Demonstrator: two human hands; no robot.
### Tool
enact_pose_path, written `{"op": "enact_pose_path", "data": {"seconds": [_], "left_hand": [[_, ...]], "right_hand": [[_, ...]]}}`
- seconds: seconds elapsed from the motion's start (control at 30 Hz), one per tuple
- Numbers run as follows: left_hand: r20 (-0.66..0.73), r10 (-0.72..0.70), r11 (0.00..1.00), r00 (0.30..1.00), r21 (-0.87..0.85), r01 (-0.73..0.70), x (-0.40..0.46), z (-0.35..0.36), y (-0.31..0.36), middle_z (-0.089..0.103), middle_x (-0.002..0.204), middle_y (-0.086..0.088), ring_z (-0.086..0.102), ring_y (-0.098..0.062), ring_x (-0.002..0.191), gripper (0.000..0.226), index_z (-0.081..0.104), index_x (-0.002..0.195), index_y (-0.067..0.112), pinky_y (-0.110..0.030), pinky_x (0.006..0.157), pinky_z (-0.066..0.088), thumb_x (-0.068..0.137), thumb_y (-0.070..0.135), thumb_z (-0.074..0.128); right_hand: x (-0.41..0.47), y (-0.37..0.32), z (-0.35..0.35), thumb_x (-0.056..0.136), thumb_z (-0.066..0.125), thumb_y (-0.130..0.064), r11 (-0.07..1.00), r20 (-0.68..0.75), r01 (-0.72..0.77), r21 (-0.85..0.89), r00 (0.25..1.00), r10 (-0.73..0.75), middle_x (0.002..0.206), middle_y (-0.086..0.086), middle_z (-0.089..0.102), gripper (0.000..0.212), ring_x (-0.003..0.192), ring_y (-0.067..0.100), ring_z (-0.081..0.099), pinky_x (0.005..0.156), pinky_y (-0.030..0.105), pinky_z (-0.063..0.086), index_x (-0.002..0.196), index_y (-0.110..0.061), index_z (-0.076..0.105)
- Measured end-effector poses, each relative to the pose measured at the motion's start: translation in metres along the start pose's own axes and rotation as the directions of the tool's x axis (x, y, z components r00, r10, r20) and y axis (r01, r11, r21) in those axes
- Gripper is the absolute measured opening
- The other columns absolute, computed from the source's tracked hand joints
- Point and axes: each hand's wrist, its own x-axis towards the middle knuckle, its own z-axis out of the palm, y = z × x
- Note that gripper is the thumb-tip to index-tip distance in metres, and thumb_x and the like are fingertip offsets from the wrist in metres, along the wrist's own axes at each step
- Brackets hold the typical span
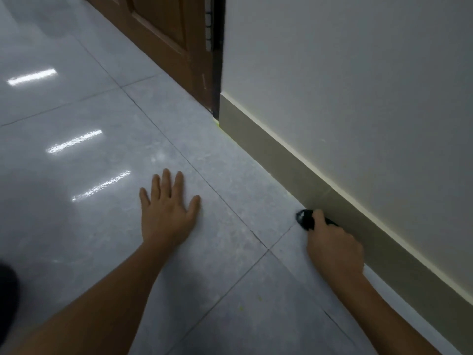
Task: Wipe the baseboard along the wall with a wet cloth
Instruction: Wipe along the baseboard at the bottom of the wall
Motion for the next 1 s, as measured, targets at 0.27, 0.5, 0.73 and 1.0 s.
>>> {"op": "enact_pose_path", "data": {"seconds": [0.27, 0.5, 0.73, 1.0], "left_hand": [[-0.047, -0.024, 1.000, 0.999, -0.010, 0.023, 0.000, 0.006, -0.001, 0.001, 0.162, -0.003, -0.002, -0.024, 0.149, 0.079, 0.006, 0.153, 0.027, -0.047, 0.118, -0.005, 0.083, 0.064, 0.009], [-0.045, -0.017, 0.999, 0.999, -0.027, 0.016, -0.001, 0.005, -0.001, -0.003, 0.162, -0.003, -0.006, -0.023, 0.149, 0.081, 0.003, 0.153, 0.026, -0.045, 0.117, -0.009, 0.083, 0.065, 0.006], [-0.064, -0.027, 0.995, 0.998, -0.094, 0.021, -0.002, 0.003, 0.000, 0.008, 0.162, -0.004, 0.005, -0.025, 0.149, 0.080, 0.014, 0.153, 0.025, -0.045, 0.120, -0.002, 0.083, 0.064, 0.015], [-0.134, 0.000, 1.000, 0.991, -0.022, -0.003, 0.052, -0.021, -0.014, 0.056, 0.121, -0.010, 0.052, -0.033, 0.106, 0.063, 0.058, 0.124, 0.021, -0.044, 0.095, 0.035, 0.076, 0.050, 0.028]], "right_hand": [[0.097, -0.125, -0.012, 0.095, 0.043, -0.011, 0.979, -0.119, 0.203, 0.018, 0.973, -0.200, 0.101, 0.015, 0.068, 0.033, 0.081, 0.030, 0.067, 0.057, 0.033, 0.044, 0.128, -0.013, 0.042], [0.067, -0.086, -0.006, 0.100, 0.036, -0.026, 0.982, -0.110, 0.189, 0.019, 0.976, -0.185, 0.100, 0.008, 0.068, 0.033, 0.080, 0.025, 0.067, 0.059, 0.030, 0.046, 0.130, -0.016, 0.044], [0.071, -0.095, -0.016, 0.100, 0.037, -0.023, 0.983, -0.074, 0.161, -0.084, 0.983, -0.167, 0.096, 0.004, 0.069, 0.029, 0.079, 0.021, 0.066, 0.056, 0.025, 0.039, 0.125, -0.016, 0.050], [0.142, -0.197, -0.034, 0.097, 0.041, -0.014, 0.973, -0.097, 0.227, 0.041, 0.970, -0.222, 0.114, 0.017, 0.064, 0.030, 0.099, 0.035, 0.062, 0.072, 0.037, 0.047, 0.125, -0.010, 0.049]]}}
